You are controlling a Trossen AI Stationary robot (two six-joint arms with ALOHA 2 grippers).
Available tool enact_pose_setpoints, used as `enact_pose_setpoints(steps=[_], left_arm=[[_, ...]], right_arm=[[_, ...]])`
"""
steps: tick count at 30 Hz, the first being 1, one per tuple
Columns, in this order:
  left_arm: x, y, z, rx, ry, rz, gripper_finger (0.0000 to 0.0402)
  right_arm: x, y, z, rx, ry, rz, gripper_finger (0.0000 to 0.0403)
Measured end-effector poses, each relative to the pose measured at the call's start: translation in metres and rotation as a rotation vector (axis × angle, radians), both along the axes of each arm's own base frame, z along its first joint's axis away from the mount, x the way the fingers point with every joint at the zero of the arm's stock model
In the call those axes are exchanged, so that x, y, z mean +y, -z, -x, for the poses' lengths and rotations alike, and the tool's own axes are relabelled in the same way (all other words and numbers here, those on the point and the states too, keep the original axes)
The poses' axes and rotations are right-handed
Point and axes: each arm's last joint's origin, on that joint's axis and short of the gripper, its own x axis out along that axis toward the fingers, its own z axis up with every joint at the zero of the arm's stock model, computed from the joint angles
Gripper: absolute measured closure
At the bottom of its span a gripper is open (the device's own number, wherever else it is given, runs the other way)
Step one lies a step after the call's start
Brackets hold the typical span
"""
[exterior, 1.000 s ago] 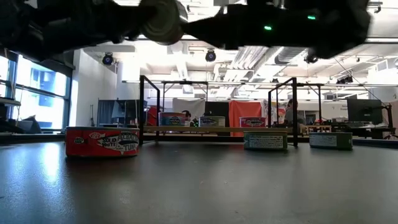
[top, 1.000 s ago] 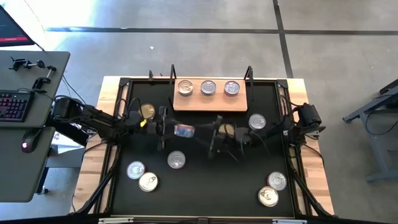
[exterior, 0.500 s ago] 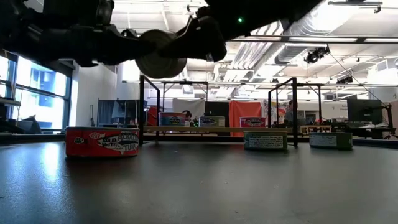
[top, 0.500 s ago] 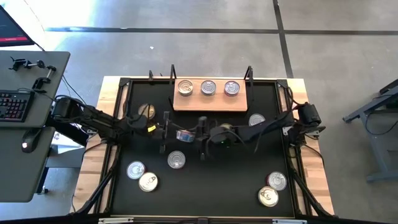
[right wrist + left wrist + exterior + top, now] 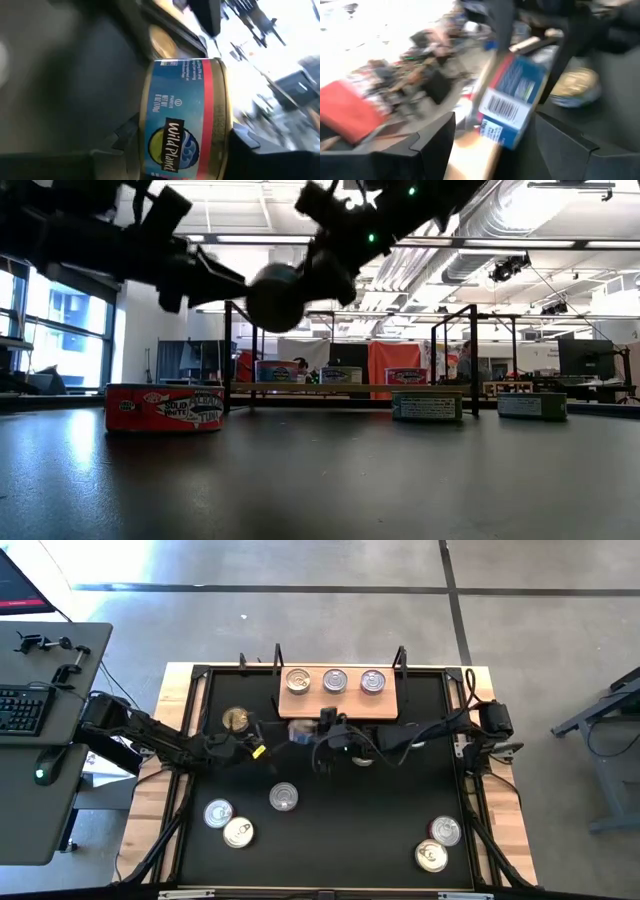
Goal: Stack canned seafood by type on shelf
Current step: Put the top left blue canned tuna on the lower right shelf, then put the top right green canned tuna on the lower center shelf
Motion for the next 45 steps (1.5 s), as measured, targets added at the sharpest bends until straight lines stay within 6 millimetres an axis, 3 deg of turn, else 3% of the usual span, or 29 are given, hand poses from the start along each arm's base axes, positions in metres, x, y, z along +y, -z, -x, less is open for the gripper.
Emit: enact_pose_setpoints(steps=[5, 9, 12, 18, 20, 24, 27, 31, 45], left_arm=[[-0.018, -0.013, 0.009, -0.066, -0.029, 0.005, 0.0144], [-0.033, -0.024, 0.016, -0.161, 0.045, 0.095, 0.0144], [-0.04, -0.031, 0.019, -0.195, 0.083, 0.122, 0.0143], [-0.044, -0.031, 0.02, -0.183, 0.106, 0.106, 0.0143], [-0.044, -0.031, 0.02, -0.178, 0.106, 0.11, 0.0143], [-0.044, -0.03, 0.02, -0.177, 0.107, 0.11, 0.0142], [-0.044, -0.029, 0.02, -0.165, 0.109, 0.108, 0.0142], [-0.044, -0.024, 0.02, -0.144, 0.107, 0.144, 0.0142], [-0.048, -0.019, 0.022, -0.126, 0.123, 0.202, 0.0142]], right_arm=[[-0.035, 0.009, -0.001, 0.028, 0.118, 0.041, 0.0235], [-0.056, 0.038, -0.012, 0.065, 0.143, 0.114, 0.0235], [-0.064, 0.06, -0.024, 0.101, 0.167, 0.212, 0.0235], [-0.075, 0.077, -0.052, 0.137, 0.203, 0.275, 0.0235], [-0.077, 0.077, -0.06, 0.139, 0.205, 0.275, 0.0222], [-0.077, 0.076, -0.067, 0.191, 0.19, 0.235, 0.0147], [-0.077, 0.068, -0.068, 0.21, 0.218, 0.186, 0.0112], [-0.08, 0.059, -0.07, 0.238, 0.244, 0.134, 0.0102], [-0.075, 0.038, -0.076, 0.07, 0.338, -0.082, 0.0099]])
